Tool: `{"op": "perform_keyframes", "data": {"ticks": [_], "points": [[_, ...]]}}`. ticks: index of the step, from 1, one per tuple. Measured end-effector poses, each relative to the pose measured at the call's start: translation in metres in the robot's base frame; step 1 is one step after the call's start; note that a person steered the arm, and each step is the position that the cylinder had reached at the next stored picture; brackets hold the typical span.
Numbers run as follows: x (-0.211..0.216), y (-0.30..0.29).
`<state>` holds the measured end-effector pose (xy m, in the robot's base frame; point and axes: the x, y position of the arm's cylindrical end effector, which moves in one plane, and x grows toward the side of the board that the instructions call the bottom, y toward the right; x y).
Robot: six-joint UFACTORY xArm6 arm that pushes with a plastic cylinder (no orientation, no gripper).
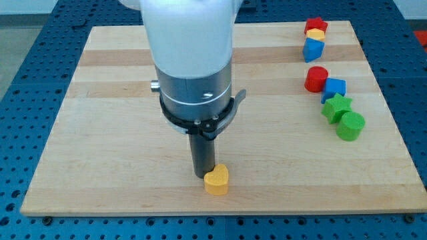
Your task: Slide red circle a bit left and down
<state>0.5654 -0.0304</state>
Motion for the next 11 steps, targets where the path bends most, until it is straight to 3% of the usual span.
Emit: {"op": "perform_keyframes", "data": {"ticks": [1, 3, 6, 8, 9, 11], "points": [[-0.042, 0.0], [-0.167, 0.018], [-0.247, 0.198], [-0.232, 0.315], [-0.216, 0.311], [-0.198, 0.24]]}}
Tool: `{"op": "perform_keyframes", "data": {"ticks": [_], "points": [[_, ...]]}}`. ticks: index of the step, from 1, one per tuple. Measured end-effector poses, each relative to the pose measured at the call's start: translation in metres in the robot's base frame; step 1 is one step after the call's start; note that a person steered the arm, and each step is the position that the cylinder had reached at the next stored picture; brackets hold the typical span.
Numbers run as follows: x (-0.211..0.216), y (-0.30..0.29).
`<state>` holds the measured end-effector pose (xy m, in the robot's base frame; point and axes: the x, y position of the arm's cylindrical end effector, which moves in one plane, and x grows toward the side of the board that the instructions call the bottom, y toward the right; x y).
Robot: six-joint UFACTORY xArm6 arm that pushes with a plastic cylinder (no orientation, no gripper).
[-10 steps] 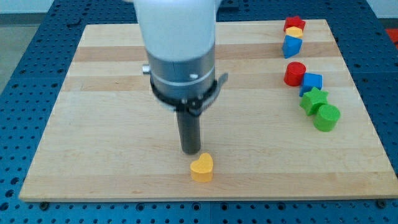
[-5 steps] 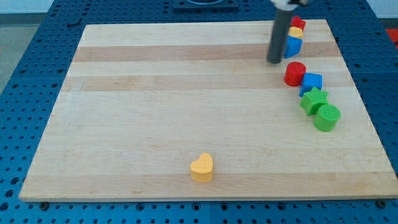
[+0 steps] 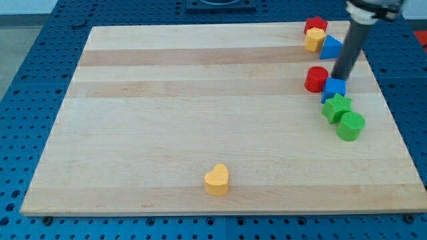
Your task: Slide red circle a bit left and down
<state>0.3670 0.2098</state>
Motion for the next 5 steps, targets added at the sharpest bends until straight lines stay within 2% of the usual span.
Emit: {"op": "perform_keyframes", "data": {"ticks": [2, 3, 5], "points": [[0.0, -0.077], [0.003, -0.093], [-0.002, -0.048]]}}
